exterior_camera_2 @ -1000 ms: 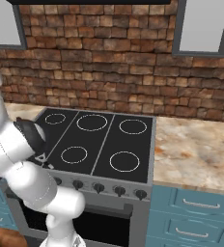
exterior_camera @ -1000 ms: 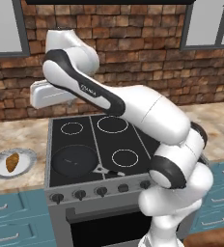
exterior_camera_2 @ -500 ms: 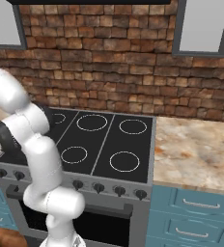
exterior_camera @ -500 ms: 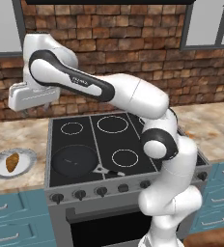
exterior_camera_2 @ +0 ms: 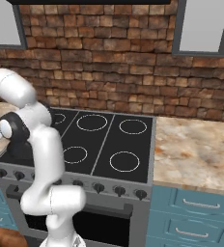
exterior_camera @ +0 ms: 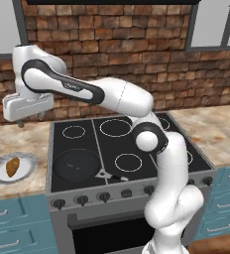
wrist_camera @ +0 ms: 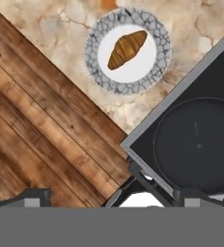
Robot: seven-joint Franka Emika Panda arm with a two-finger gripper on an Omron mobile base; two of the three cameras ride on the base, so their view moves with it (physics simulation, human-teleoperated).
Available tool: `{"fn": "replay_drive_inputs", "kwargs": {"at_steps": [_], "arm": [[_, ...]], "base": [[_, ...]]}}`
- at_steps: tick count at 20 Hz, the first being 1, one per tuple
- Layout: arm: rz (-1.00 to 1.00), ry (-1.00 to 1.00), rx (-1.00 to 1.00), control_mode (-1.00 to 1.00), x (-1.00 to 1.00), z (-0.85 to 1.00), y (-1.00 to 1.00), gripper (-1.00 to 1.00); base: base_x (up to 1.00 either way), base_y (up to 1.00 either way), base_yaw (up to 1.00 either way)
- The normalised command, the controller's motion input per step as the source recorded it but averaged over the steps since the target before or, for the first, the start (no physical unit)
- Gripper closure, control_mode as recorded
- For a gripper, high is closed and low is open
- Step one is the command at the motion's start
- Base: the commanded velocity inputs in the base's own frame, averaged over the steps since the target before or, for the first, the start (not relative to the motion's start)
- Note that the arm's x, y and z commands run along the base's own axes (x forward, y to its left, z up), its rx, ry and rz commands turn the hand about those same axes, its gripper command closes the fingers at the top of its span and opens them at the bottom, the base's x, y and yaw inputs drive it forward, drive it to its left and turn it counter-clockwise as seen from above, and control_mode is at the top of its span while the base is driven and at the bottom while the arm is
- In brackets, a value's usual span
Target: Pick the croissant and place it on the pan. Then turn on the stove to warm the croissant.
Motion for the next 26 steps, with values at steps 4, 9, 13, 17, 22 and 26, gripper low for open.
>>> {"fn": "replay_drive_inputs", "kwargs": {"at_steps": [4, 9, 13, 17, 22, 26], "arm": [[0.0, 0.01, 0.0, -1.0, 0.0, -0.05, 0.14, -1.0], [-0.17, 0.13, 0.0, -1.0, 0.02, -0.59, 0.58, -1.0], [-0.29, 0.15, 0.0, -1.0, 0.0, -0.71, 0.42, -1.0], [-0.37, 0.17, 0.0, -1.0, 0.0, -0.63, 0.08, -1.0], [-0.42, 0.13, -0.03, -1.0, 0.07, -0.47, 0.0, -1.0], [0.0, 0.0, 0.0, -1.0, 0.0, -0.01, 0.0, -1.0]], "base": [[0.0, 0.0, 0.0], [0.0, 0.0, 0.0], [0.0, 0.0, 0.0], [0.0, 0.0, 0.0], [0.0, 0.0, 0.0], [0.0, 0.0, 0.0]]}}
